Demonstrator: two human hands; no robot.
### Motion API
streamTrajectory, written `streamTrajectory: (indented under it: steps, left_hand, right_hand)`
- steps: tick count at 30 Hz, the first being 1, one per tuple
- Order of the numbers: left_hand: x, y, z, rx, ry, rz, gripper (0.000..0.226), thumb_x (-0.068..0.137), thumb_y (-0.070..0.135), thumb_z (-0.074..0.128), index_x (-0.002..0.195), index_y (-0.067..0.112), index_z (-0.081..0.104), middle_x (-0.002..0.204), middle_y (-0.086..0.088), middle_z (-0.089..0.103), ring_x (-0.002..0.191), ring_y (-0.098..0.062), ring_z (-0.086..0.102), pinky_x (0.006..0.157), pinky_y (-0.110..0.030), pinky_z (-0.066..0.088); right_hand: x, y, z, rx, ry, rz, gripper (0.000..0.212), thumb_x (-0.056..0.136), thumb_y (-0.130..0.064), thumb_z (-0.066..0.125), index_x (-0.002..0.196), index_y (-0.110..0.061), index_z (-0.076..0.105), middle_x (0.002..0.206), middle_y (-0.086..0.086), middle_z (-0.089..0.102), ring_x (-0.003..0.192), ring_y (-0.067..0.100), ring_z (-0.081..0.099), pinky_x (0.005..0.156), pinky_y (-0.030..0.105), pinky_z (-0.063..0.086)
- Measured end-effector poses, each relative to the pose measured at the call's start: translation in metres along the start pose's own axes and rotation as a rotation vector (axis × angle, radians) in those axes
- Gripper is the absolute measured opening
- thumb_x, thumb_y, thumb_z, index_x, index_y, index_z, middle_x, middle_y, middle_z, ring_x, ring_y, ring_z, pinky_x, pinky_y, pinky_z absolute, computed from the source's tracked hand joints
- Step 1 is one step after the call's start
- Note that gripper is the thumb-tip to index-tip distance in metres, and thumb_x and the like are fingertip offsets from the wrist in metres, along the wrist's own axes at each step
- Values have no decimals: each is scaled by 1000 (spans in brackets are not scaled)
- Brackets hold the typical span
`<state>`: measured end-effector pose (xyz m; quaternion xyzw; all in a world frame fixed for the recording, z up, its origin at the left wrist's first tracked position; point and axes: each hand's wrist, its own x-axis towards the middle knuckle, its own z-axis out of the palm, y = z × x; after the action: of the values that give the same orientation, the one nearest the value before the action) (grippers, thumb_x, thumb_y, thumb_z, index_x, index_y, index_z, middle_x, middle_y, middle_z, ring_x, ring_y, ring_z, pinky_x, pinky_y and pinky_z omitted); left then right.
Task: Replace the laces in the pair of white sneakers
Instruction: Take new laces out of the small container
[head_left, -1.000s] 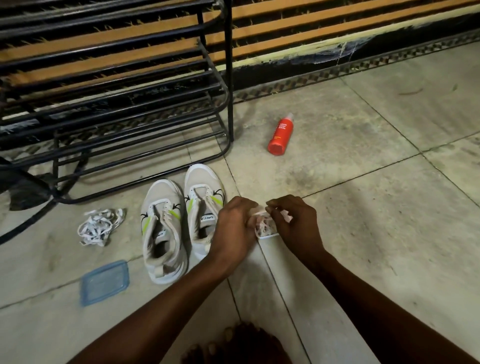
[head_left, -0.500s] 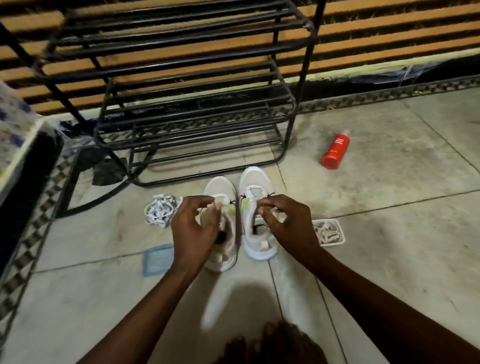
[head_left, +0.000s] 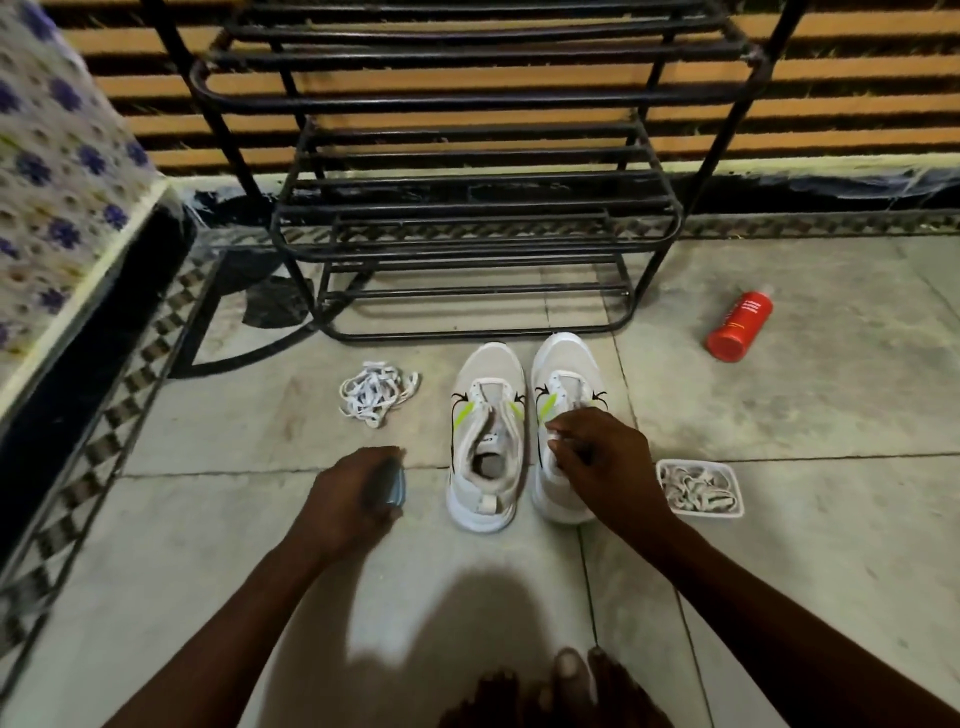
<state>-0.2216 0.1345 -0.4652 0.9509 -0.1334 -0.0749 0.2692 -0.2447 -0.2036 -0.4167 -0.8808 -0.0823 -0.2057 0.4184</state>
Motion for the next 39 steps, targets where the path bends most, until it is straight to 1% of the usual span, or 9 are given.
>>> streamTrajectory:
  steps: [4,6,11,18,22,27,30,34,39]
  left_hand:
    - [3,3,-5,22,45,15,81,69,44,89,139,21,58,128,1,66,112,-24,64,95,-33,52]
    - [11,16,-13,-121,104,-33,76,69,47,90,134,22,60,121,8,67,106,-15,66,92,-22,51]
    - [34,77,-39,-500,263,72,66,76,38,90,134,27,60,123,11,68,105,-9,68,87,-19,55]
    - [54,168,-48,-864,266,187,57,81,31,84,133,19,61,127,-1,63,112,-22,68,84,-22,56]
    - [59,203,-29,-962,193,200,50,84,22,81,129,8,63,132,-9,63,113,-23,69,87,-27,57]
    - [69,230,8,-1023,48,245,47,85,4,80,128,-1,61,136,-16,60,121,-27,66,99,-35,56]
    - [75,240,28,-933,-61,281,57,79,2,86,129,2,60,133,-14,60,123,-27,64,101,-41,56]
    - [79,251,52,-508,-136,376,69,73,15,92,134,9,60,129,-2,57,121,-11,61,100,-31,56]
    - [76,268,85,-39,-189,457,70,74,36,86,132,14,55,122,0,48,115,-17,53,99,-26,46]
  right_hand:
    - [-1,-3,-3,-13,4,-52,9,79,0,70,84,-4,76,97,-11,68,95,11,65,85,33,52]
    - [0,-2,-4,7,11,-42,10,80,1,72,87,-4,76,99,-7,71,95,14,67,85,36,54]
    - [5,-9,-7,128,-33,2,26,76,2,82,100,-7,76,102,5,73,101,17,69,88,39,55]
    - [6,-17,-23,340,-158,125,52,79,-39,82,126,-21,68,120,-9,69,86,16,69,77,27,58]
    - [6,-4,-41,650,-205,311,65,78,-8,84,138,-11,57,131,4,67,114,26,67,92,45,57]
    - [-3,24,-84,626,-171,445,63,64,-11,92,122,-9,68,111,9,75,94,27,73,88,47,60]
    - [-17,45,-112,562,-139,487,63,60,-12,94,119,-11,70,109,5,76,93,24,73,77,39,62]
    - [-33,71,-142,435,-99,481,70,56,-3,95,120,-11,69,119,0,69,100,23,71,77,39,61]
    - [-47,82,-158,208,-140,329,68,60,-11,96,121,-12,68,119,-1,64,103,15,65,70,33,59]
